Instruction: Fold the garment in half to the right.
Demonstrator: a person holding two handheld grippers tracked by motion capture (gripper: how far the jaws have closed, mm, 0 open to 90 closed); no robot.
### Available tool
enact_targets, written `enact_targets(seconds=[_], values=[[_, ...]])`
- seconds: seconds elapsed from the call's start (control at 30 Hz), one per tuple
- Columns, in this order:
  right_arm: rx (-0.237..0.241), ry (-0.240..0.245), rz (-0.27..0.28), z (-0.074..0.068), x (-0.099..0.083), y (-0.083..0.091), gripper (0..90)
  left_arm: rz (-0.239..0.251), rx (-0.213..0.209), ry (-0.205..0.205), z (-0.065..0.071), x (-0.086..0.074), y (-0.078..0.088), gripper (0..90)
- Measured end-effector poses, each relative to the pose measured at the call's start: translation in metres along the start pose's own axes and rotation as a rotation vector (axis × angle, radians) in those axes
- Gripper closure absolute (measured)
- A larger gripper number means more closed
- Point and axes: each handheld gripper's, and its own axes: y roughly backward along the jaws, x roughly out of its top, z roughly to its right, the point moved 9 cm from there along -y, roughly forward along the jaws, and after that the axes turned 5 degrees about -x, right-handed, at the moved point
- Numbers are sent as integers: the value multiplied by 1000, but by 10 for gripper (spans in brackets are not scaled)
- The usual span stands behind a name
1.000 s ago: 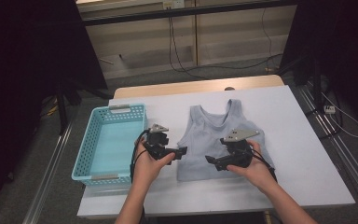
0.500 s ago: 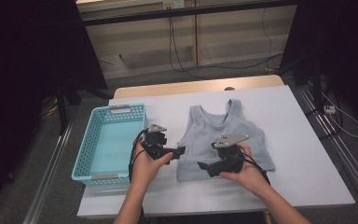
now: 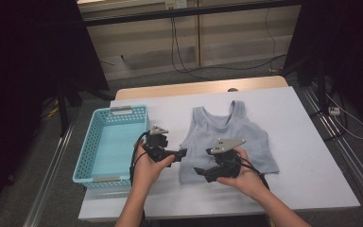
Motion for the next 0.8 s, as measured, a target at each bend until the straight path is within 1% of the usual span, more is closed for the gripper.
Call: enact_targets(seconds=[0.2,0.23,0.27,0.33,0.43,0.5,0.63,0.8], values=[[41,28,-8,-13,0,-6,247,7,8,2,-2,0,5,147],[46,35,-12,-16,0,-8,254,9,10,4,-2,-1,5,147],[53,37,-17,-18,-1,-9,271,15,11,17,-2,-1,5,147],[67,50,-23,-23,-2,-13,285,15,11,16,-3,-1,6,147],[87,48,-34,-28,-5,-17,322,12,14,14,-4,-2,7,146],[93,69,-46,-31,-8,-21,345,14,16,20,-4,-2,7,146],[100,94,-61,-36,-12,-26,376,10,22,14,-6,-2,8,146],[110,102,-67,-41,-12,-28,387,10,23,15,-6,-2,8,146]])
